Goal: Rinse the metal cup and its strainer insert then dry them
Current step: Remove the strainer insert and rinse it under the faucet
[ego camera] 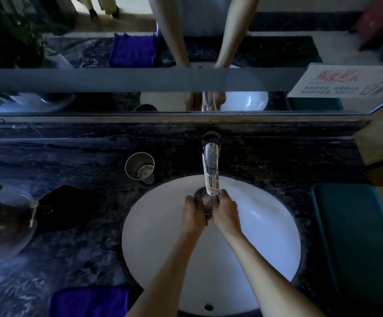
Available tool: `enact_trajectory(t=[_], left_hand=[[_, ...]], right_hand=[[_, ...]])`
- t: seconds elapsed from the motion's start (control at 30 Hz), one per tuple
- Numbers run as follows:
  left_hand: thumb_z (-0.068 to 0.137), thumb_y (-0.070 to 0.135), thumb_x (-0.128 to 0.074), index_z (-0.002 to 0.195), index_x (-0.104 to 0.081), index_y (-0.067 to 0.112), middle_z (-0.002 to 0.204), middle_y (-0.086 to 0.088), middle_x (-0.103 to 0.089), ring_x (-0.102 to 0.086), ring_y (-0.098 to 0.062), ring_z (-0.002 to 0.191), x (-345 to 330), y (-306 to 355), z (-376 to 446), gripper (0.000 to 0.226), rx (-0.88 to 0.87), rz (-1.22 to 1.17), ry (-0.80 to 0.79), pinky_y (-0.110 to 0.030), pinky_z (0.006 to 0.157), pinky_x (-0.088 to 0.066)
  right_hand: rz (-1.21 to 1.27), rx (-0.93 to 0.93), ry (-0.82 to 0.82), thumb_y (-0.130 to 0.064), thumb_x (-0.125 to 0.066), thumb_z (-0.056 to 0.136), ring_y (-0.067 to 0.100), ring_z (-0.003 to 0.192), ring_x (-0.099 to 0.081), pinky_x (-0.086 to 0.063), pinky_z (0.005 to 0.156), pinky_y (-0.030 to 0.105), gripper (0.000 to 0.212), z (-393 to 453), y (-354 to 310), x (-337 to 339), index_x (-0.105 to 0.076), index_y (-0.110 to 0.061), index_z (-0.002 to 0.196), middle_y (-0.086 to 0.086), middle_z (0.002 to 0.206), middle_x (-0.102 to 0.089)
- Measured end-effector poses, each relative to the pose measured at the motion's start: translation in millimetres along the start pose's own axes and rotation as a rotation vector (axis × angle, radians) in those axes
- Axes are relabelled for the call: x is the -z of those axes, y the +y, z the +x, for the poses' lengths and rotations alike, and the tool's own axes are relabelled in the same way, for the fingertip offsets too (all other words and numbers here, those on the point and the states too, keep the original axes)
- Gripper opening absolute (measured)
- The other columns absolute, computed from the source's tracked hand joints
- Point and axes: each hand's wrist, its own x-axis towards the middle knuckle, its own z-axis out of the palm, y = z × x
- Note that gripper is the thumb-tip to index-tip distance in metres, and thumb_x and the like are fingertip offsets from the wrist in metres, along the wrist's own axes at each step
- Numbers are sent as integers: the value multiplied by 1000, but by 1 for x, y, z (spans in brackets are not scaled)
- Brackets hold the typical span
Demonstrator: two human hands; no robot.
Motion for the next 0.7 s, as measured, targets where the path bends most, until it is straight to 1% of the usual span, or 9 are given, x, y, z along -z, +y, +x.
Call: enact_trajectory(t=[0.07,0.17,0.27,0.33,0.4,0.47,0.57,0.63,0.7], left_hand=[[105,8,-44,104,-44,-1,82,-14,-59,-52,-18,57,0,-2,0,9,9,-37,-5,-30,47,-41],[102,1,-46,112,-47,-3,83,-15,-61,-52,-13,53,0,2,-4,10,-2,-61,-10,-19,41,-40],[98,-10,-41,107,-45,-8,81,-16,-54,-47,-17,59,-1,4,-6,10,-8,-102,60,-14,36,-39],[101,-4,-42,105,-51,-8,82,-18,-58,-51,-25,63,2,1,2,10,6,-100,137,-23,39,-45],[106,11,-44,102,-61,-7,77,-17,-63,-56,-26,64,5,-6,14,25,0,-30,156,-33,48,-47],[108,15,-41,106,-67,-5,74,-15,-61,-51,-22,57,6,-7,18,33,17,-2,100,-30,45,-43],[103,1,-38,118,-65,2,72,-8,-56,-46,-11,48,4,1,14,31,37,-70,-36,-18,37,-37],[100,-3,-40,122,-65,8,61,-2,-54,-42,-8,40,2,6,8,35,12,-67,-109,-18,36,-34],[100,-4,-38,121,-64,8,55,-2,-52,-38,-6,32,0,6,5,36,13,-67,-110,-17,35,-30]], right_hand=[[-8,-2,2,-24,-43,102,29,76,-63,-40,55,34,15,2,1,-2,-52,-13,96,6,84,-64],[17,-12,23,-27,-43,102,30,75,-63,-50,60,41,23,3,-1,-3,-56,-12,90,6,80,-65],[29,25,-15,-24,-43,101,28,78,-64,-53,64,38,20,1,-5,-6,-61,-13,102,2,82,-65],[42,65,-30,-21,-42,102,26,74,-64,-47,58,31,22,-3,-7,-9,-60,-13,112,-1,76,-61],[59,79,-18,-18,-41,103,21,63,-60,-39,49,27,21,-7,-9,-9,-58,-12,113,-4,69,-57],[71,73,-12,-17,-41,104,18,63,-60,-39,48,26,18,-7,-7,-9,-57,-13,112,-3,72,-60],[77,59,16,-14,-47,101,29,74,-62,-43,57,33,11,-6,-3,-6,-54,-11,109,3,82,-63],[85,45,36,-12,-48,100,29,73,-59,-40,58,32,3,-5,-2,-3,-50,-12,102,4,83,-63],[86,33,47,-15,-46,102,24,67,-58,-37,53,32,6,-6,-2,0,-48,-16,96,1,77,-61]])
